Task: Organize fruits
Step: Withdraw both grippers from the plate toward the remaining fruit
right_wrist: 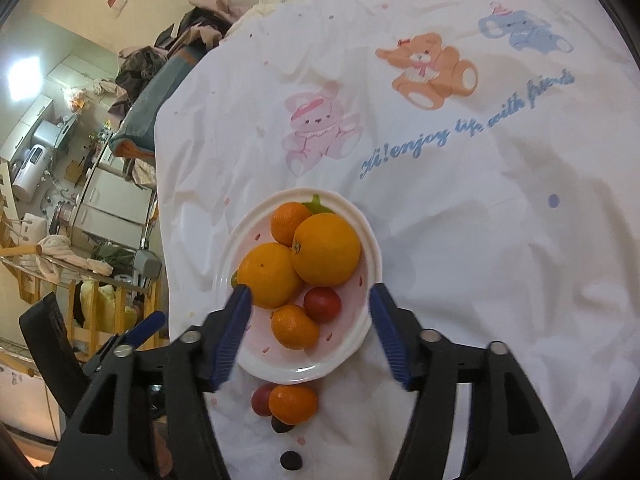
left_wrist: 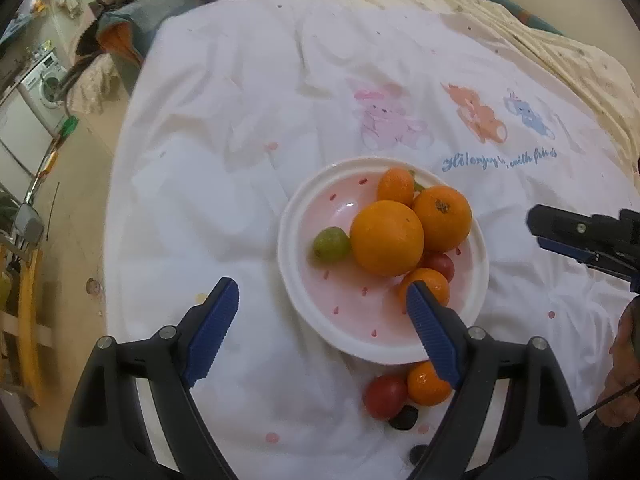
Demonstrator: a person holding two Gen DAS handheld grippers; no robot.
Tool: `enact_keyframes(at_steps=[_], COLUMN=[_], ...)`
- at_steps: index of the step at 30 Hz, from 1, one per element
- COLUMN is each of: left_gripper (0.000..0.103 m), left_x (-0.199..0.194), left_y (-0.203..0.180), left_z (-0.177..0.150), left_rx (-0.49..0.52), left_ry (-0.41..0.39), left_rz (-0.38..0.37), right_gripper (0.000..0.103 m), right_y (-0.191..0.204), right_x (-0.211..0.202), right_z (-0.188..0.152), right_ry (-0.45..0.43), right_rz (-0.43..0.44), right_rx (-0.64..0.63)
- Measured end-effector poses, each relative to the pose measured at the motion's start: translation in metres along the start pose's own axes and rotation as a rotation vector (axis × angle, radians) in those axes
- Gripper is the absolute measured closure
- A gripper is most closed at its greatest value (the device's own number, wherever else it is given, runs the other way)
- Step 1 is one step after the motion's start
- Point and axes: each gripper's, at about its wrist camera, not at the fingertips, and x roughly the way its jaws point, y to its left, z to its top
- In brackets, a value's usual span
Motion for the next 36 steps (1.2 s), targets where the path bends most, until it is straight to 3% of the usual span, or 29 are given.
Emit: enact_keyframes(at_steps=[10, 29, 36], left_gripper=[0.020, 0.020, 0.020], left_x=[-0.038, -0.069, -0.060], left_y=[0.009, 0.018, 0.016], left_z=[-0.008, -0.042, -0.049], left_rx=[-0.014, -0.068, -0.086], left_ry=[-0.076, -0.074, -0.024], left_rz=[0.013, -0.039, -0.068], right_gripper=[0.030, 0.030, 0.030], right_y=[0.011, 0.008, 0.003], right_x=[-0.030, -0.062, -0.066], right_z=[-0.021, -0.065, -0.077], right_ry=[-0.030, -0.062, -0.067], right_rz=[-0.016, -0.072, -0.087], right_rx=[-0.053, -0.053, -0.019])
